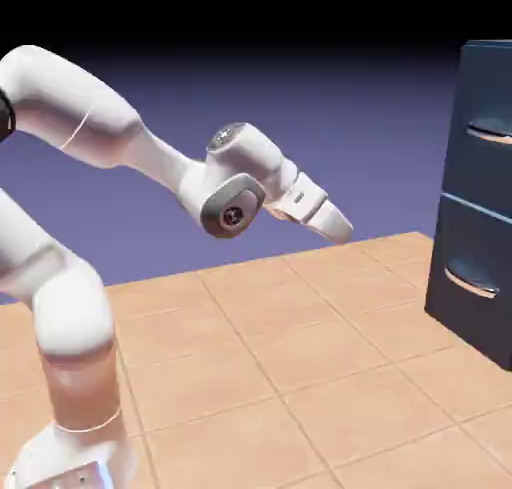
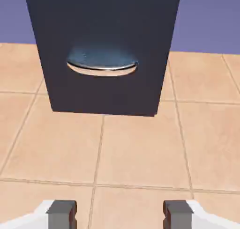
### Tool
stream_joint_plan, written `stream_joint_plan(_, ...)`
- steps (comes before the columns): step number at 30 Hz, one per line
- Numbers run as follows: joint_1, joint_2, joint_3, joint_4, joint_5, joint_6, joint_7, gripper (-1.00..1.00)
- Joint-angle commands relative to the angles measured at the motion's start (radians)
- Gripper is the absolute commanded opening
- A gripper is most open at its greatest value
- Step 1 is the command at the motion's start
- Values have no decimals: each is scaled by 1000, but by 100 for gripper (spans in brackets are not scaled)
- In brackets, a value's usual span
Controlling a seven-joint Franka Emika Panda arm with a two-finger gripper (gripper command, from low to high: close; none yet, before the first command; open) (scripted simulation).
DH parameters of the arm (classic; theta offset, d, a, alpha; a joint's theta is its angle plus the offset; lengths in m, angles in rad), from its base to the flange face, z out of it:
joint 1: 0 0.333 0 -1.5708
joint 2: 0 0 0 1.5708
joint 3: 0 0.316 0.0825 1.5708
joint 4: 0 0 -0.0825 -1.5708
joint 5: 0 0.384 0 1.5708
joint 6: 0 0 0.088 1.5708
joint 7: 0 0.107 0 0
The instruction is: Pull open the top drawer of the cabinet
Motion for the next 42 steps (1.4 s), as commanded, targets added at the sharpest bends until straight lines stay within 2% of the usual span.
stream_joint_plan(1, 0, 17, 1, 25, -44, -1, -31, 0)
stream_joint_plan(42, -19, 696, 53, 1057, -1827, -21, -1299, 0)
